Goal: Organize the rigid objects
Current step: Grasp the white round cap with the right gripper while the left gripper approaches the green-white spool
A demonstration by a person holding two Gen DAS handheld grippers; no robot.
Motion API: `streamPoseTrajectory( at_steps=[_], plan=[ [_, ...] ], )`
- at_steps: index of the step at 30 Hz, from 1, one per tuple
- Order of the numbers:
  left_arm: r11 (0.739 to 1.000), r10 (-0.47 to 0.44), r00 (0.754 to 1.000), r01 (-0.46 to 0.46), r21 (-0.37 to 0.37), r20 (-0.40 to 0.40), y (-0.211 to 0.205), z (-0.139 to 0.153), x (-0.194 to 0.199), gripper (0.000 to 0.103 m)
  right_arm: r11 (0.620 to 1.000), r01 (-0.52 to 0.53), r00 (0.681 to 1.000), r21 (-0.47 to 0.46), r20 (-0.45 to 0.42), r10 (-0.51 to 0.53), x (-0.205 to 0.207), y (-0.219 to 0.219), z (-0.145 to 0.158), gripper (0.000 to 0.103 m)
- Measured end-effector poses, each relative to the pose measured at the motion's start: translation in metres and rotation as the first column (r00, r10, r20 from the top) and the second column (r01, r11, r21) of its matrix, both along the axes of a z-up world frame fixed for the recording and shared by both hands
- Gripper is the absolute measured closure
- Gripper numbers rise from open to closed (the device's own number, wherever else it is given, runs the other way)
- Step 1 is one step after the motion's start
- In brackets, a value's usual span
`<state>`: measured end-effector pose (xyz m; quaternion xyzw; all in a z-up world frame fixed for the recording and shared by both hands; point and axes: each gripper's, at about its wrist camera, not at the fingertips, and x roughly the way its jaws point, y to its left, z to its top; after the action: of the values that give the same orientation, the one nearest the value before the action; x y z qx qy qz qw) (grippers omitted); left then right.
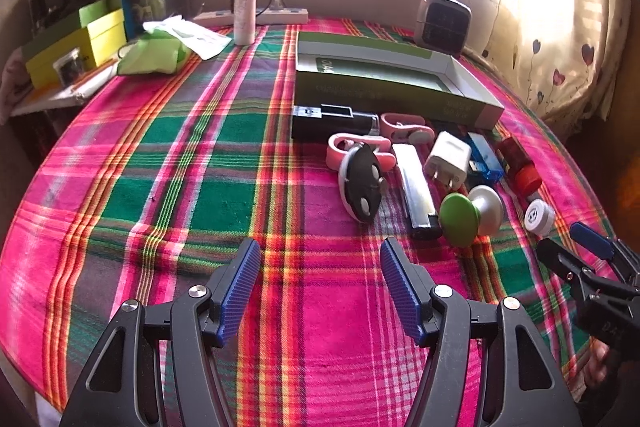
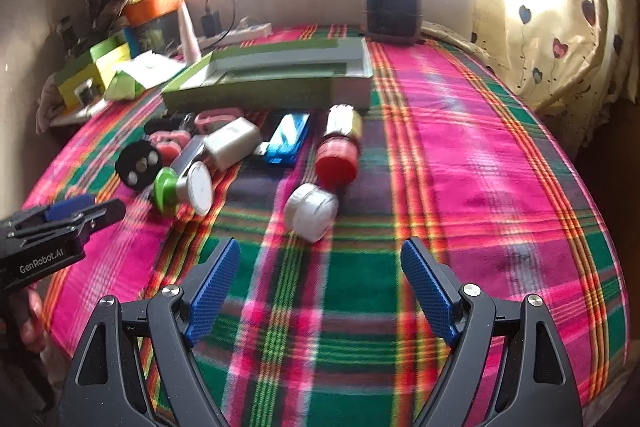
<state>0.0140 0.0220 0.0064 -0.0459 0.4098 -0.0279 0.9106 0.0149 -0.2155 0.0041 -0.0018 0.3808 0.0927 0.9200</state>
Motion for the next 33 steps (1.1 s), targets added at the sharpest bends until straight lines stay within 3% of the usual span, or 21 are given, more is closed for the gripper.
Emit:
streamPoseTrajectory(
  at_steps=[9, 16, 30, 33],
  plan=[
    [0.999, -0.036, 0.999, 0.035, -0.038, -0.008, -0.002, 0.003, 0.007, 0.041, 1.000, 0.018, 1.000, 0.004, -0.022, -0.018, 0.016, -0.001, 0.000, 0.022],
    [0.997, -0.067, 0.998, 0.068, -0.046, 0.013, -0.008, 0.011, 0.003, 0.041, 1.000, 0.002, 0.999, 0.031, -0.052, -0.001, 0.027, 0.001, -0.003, 0.041],
    [0.981, -0.178, 0.984, 0.180, -0.068, 0.027, -0.037, 0.023, 0.000, 0.041, 0.999, 0.007, 1.000, 0.040, -0.030, -0.006, 0.025, -0.005, -0.005, 0.080],
    [0.975, -0.207, 0.978, 0.208, -0.072, 0.024, -0.046, 0.024, 0.002, 0.041, 0.999, 0.003, 1.000, 0.045, -0.027, -0.002, 0.024, -0.008, -0.005, 0.080]
  ],
)
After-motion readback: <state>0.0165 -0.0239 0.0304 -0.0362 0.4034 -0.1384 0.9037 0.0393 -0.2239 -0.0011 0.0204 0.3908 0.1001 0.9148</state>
